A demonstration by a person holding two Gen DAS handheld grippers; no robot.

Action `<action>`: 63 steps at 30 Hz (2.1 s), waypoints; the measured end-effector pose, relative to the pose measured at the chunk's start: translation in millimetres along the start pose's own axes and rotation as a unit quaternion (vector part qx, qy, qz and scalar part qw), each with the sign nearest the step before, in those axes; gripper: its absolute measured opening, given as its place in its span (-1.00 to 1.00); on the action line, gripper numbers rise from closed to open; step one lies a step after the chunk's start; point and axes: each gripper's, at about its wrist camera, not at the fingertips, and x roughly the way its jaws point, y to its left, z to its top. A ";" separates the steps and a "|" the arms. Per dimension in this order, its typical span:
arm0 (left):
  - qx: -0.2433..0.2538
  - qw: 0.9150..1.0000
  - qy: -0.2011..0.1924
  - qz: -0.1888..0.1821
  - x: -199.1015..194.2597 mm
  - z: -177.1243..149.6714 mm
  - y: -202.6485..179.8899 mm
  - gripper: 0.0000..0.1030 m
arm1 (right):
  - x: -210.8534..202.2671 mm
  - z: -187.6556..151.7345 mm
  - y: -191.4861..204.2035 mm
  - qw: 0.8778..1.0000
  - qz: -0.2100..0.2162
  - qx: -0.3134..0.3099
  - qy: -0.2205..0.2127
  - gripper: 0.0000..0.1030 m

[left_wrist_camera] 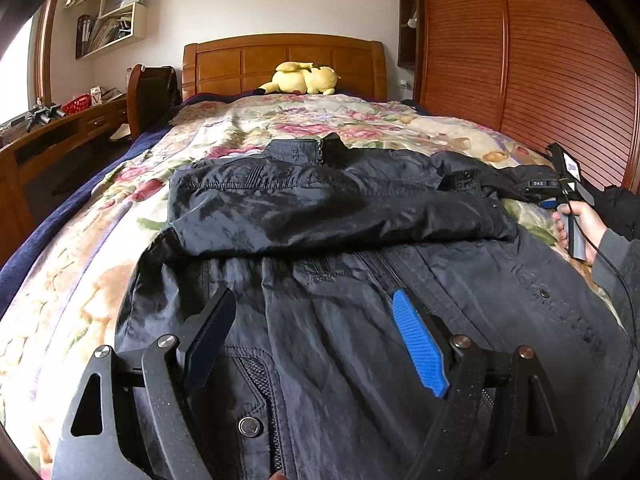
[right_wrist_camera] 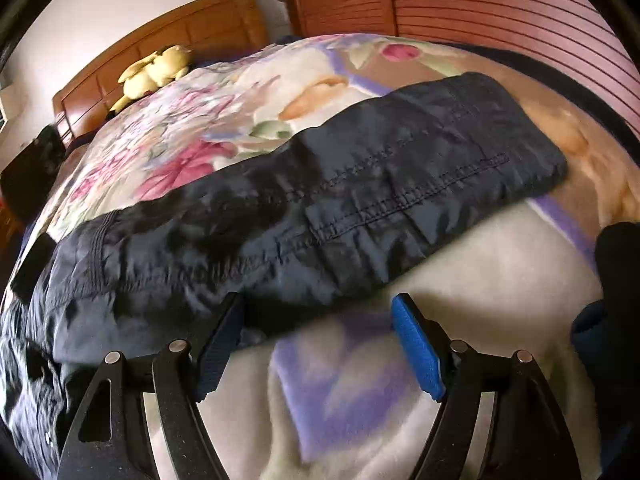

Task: Fold large clothes
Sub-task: 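Grasp the other sleeve cuff with the right tool, then fold the held sleeve across the jacket front with the right tool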

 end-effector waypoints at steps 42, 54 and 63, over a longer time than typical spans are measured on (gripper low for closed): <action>0.021 0.998 -0.053 0.031 -59.8 11.5 23.2 0.58 | -256.6 -136.8 226.0 0.915 0.181 -0.337 -0.128 -0.93; 0.016 0.997 -0.066 0.031 -74.0 15.0 36.6 0.58 | -246.9 -220.6 230.5 0.911 0.175 -0.372 -0.037 -0.92; 0.005 0.997 -0.072 0.017 -79.8 19.1 40.1 0.58 | -263.2 -225.8 218.9 0.919 0.186 -0.348 -0.009 -0.83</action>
